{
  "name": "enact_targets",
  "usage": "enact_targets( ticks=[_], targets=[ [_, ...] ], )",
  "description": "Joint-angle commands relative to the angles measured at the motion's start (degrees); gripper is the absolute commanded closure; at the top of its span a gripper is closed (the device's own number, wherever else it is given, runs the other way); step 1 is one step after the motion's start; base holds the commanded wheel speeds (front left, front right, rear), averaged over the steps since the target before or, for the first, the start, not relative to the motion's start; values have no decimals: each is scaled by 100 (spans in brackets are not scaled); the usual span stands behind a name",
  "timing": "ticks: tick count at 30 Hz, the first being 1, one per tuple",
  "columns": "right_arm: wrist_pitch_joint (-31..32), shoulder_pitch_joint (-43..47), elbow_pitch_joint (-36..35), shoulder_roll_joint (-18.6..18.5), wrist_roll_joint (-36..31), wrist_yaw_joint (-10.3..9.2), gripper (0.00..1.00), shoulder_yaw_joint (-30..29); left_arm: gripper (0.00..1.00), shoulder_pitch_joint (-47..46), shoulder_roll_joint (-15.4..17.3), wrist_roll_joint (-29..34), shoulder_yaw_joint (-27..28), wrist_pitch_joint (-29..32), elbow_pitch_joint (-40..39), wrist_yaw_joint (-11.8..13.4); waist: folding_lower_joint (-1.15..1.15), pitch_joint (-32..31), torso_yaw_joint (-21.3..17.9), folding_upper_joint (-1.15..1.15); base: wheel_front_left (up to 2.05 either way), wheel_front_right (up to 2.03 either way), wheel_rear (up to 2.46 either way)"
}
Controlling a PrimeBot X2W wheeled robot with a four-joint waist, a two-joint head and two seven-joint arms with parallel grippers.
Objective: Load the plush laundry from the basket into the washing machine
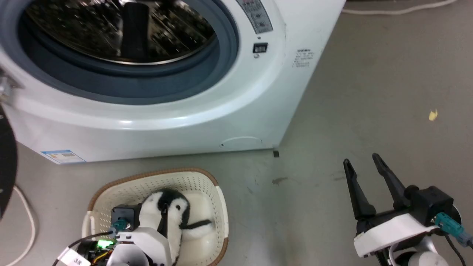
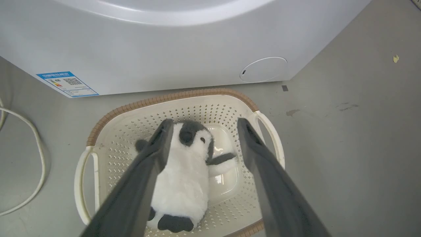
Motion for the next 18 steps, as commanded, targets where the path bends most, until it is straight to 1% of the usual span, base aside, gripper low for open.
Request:
enact_targets(
  ticks=[1, 6, 17, 18],
  targets=[
    [-62, -142, -45, 3, 95, -2, 0, 36, 0, -190, 102, -82, -16, 29, 217, -12, -1, 190, -105, 0, 0, 0, 0],
    [-122, -231, -96, 3, 194, -2, 0, 50, 0, -452, 251, -207, -23, 36, 546, -9, -1, 468, -197, 0, 0, 0, 0],
    [-241, -410, -177, 3, 391, -3, 0, 100, 0, -977, 526, -337, -147, -88, 1156, 93, -1, 1034, -399, 0, 0, 0, 0],
    [-265, -451, -188, 3, 429, -3, 0, 129, 0, -1070, 588, -352, -188, -104, 1283, 102, -1, 1149, -451, 0, 0, 0, 0]
  ],
)
